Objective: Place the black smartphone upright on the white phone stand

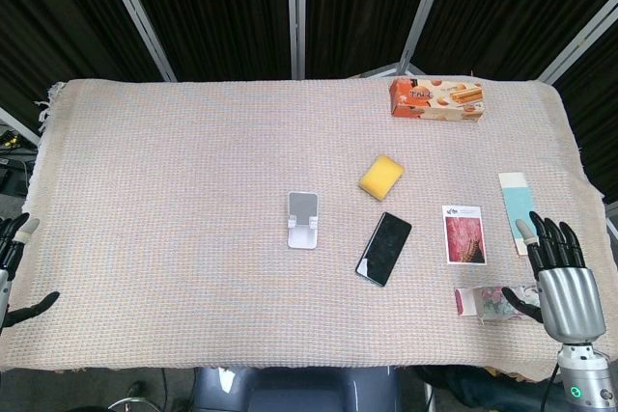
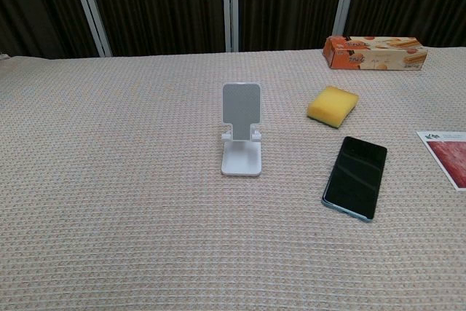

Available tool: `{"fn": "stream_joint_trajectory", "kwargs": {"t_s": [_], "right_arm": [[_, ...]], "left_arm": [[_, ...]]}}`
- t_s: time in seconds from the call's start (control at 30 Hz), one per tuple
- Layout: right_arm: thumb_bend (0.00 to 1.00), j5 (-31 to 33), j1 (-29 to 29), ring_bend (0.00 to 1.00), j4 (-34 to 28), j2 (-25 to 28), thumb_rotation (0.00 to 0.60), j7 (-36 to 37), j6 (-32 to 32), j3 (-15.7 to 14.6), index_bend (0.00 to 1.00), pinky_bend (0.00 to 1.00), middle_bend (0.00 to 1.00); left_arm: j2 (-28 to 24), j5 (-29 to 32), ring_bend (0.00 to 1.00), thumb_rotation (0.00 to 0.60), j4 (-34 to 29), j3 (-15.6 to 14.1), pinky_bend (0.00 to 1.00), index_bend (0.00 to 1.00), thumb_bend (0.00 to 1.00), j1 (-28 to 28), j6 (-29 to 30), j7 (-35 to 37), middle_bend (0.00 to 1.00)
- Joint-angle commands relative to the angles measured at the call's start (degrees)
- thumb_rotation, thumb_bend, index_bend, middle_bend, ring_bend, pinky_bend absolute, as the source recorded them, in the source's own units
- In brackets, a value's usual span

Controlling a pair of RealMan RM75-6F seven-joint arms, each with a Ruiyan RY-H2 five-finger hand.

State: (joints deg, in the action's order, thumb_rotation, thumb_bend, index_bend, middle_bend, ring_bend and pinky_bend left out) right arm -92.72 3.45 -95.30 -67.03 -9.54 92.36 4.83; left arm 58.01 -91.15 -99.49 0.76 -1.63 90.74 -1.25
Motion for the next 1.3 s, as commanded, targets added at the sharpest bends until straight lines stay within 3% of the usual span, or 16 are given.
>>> {"fn": "stream_joint_trajectory", "kwargs": {"t_s": [0.03, 0.27, 0.43, 0.6, 0.87, 1.07, 1.3], "right_arm": [[0.00, 0.0, 0.0, 0.00, -0.1, 0.0, 0.600, 0.0, -0.1, 0.0, 0.00, 0.00, 0.00], [0.00, -2.2, 2.5, 0.00, 1.2, 0.2, 0.600, -0.1, -4.0, -0.9, 0.00, 0.00, 0.00], [0.00, -9.5, 9.7, 0.00, 6.6, 0.2, 0.600, -0.1, -12.4, -2.5, 0.00, 0.00, 0.00], [0.00, -17.0, 20.1, 0.00, 11.6, -0.3, 0.600, 6.4, -23.5, -4.8, 0.03, 0.01, 0.02], [0.00, -24.8, 32.5, 0.03, 23.3, -8.0, 0.600, 8.7, -32.3, -6.4, 0.11, 0.12, 0.13], [0.00, -24.7, 37.4, 0.09, 34.0, -14.8, 0.600, 11.8, -34.9, -7.4, 0.16, 0.17, 0.17], [0.00, -25.5, 40.4, 0.11, 44.3, -20.3, 0.600, 15.4, -32.5, -10.0, 0.18, 0.20, 0.20]], "left_arm": [[0.0, 0.0, 0.00, 0.600, -0.1, 0.0, 0.00, 0.00, 0.00, 0.1, 0.2, -0.1, 0.00], [0.3, 0.4, 0.00, 0.600, 0.0, 0.3, 0.00, 0.00, 0.00, -0.2, -0.2, -0.6, 0.00], [0.8, 1.4, 0.00, 0.600, 0.1, 0.9, 0.00, 0.00, 0.00, -0.7, -1.0, -0.9, 0.00], [1.4, 3.4, 0.00, 0.600, 0.4, 1.7, 0.00, 0.00, 0.00, -1.4, -2.3, -1.9, 0.00], [3.3, 6.6, 0.00, 0.600, 0.7, 2.8, 0.00, 0.00, 0.00, -2.6, -4.6, -6.4, 0.00], [4.6, 9.7, 0.00, 0.600, 1.7, 3.6, 0.00, 0.00, 0.00, -3.1, -5.8, -8.6, 0.00], [5.4, 11.8, 0.00, 0.600, 2.6, 4.1, 0.00, 0.00, 0.00, -3.3, -6.4, -9.7, 0.00]]}}
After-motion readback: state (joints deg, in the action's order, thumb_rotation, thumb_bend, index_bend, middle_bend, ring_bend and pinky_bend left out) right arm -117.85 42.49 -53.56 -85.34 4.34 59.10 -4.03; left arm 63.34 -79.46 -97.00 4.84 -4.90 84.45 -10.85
